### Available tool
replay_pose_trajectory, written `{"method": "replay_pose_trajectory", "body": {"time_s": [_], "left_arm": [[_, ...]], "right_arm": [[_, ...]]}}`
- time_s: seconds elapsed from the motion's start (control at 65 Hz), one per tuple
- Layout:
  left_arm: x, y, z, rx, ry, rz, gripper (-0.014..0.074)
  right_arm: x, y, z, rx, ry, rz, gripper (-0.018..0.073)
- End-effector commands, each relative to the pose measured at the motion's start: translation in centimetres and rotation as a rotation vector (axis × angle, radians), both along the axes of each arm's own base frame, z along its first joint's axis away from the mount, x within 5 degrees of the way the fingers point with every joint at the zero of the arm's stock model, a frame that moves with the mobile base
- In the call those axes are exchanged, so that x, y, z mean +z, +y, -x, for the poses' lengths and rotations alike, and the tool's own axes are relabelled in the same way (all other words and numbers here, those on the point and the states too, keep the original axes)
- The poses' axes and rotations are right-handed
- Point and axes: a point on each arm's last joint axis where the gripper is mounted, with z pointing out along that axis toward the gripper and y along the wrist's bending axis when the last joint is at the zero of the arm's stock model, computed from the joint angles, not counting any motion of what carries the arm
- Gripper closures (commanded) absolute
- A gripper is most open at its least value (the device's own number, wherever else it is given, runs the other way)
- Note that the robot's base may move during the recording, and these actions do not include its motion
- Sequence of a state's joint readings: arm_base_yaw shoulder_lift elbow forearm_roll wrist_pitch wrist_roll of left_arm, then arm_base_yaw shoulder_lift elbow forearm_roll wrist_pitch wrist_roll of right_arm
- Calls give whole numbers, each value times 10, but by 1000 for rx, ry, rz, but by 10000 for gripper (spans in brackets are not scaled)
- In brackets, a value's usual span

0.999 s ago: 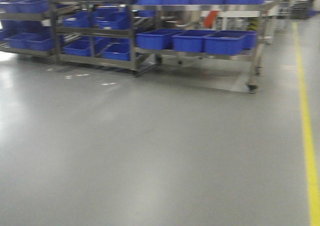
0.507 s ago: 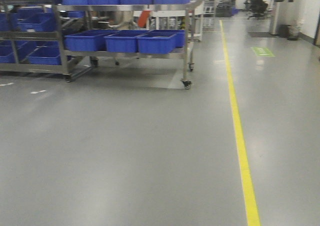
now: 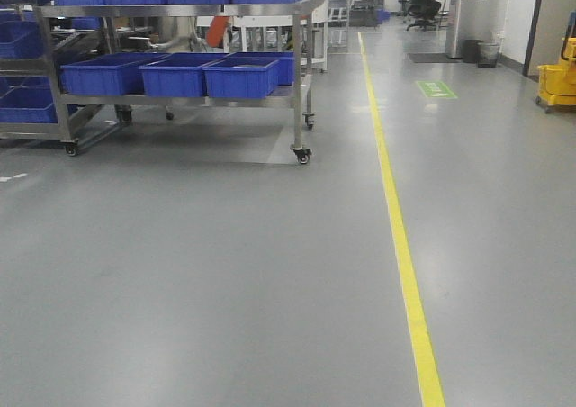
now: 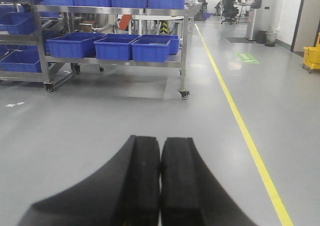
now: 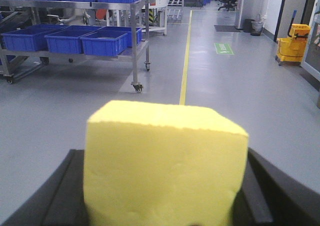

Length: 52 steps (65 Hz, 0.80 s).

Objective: Place yellow foam block on left shelf second layer
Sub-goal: 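Drive the base across the floor carrying the cube in the right gripper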

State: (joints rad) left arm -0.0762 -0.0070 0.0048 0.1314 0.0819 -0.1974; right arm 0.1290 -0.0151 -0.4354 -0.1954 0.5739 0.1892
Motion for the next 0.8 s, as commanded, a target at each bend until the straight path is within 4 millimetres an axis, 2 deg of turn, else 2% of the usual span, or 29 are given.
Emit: {"method": "replay_pose_trajectory", "body": {"time_s": [0.0,0.784], "left_arm": [[-1,-1,-1,-17,-53,15,460],[-1,-1,-1,-17,-53,15,460]], "right_arm": [[16,0,5,2,-125,17,239],[16,0,5,2,-125,17,239]]}}
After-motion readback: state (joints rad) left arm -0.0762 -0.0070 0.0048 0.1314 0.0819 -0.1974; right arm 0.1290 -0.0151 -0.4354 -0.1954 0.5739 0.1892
